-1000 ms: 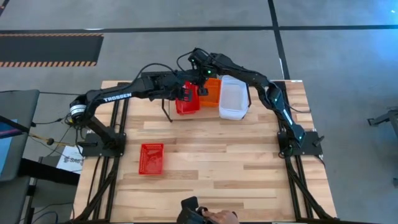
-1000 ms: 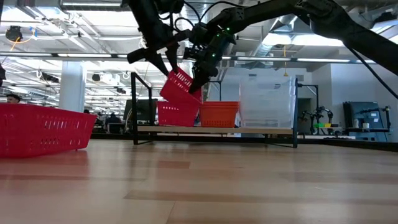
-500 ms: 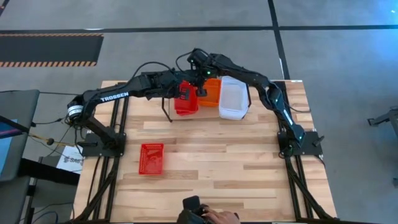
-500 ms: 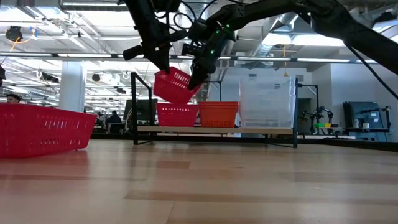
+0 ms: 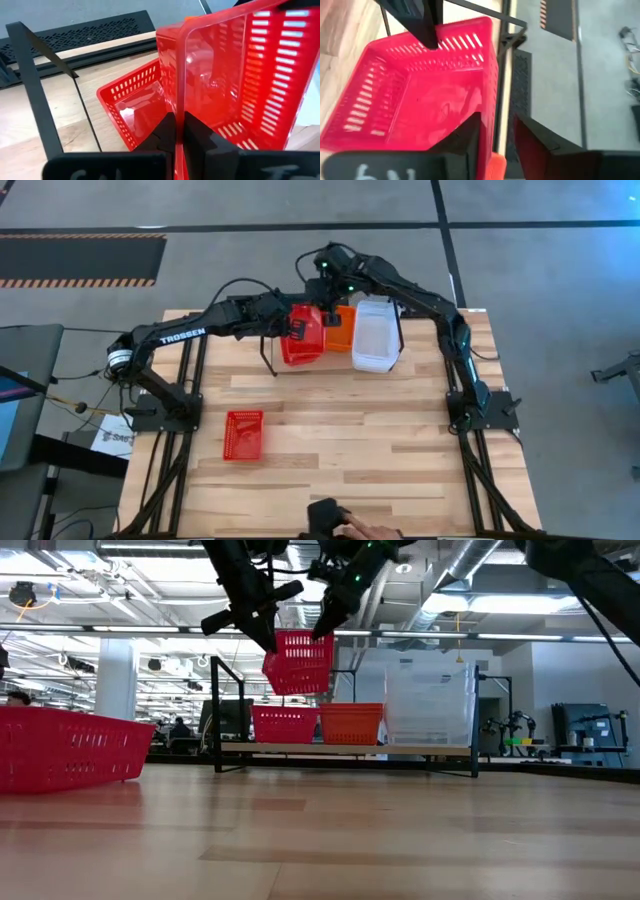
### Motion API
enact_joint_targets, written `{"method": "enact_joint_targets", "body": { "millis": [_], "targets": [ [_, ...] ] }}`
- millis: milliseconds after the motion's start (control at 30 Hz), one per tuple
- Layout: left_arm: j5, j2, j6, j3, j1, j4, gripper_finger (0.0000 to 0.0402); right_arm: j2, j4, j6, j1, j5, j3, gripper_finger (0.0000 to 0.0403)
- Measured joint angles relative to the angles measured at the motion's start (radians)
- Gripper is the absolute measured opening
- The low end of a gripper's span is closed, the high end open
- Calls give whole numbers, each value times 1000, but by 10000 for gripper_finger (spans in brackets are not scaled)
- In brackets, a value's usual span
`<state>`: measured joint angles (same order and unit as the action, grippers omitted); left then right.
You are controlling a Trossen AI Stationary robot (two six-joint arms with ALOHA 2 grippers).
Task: Stack baskets on shelf by color
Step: Stack the bottom red bin on top of the red bin on the shelf
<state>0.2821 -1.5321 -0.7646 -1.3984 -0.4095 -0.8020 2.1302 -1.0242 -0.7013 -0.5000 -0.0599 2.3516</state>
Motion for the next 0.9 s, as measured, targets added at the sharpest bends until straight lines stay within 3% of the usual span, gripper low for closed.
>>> {"method": "enact_joint_targets", "body": {
  "millis": [200, 367, 900],
  "targets": [
    [-25, -3, -61, 7, 0, -52, 0, -104, -19, -3, -17, 174, 0, 178],
    [-46, -4, -159, 5, 1, -120, 0, -194, -7, -6, -58, 321, 2, 189],
    [-69, -4, -400, 5, 3, -177, 0, -399, -64, 121, -318, 325, 1, 173]
  ]
}}
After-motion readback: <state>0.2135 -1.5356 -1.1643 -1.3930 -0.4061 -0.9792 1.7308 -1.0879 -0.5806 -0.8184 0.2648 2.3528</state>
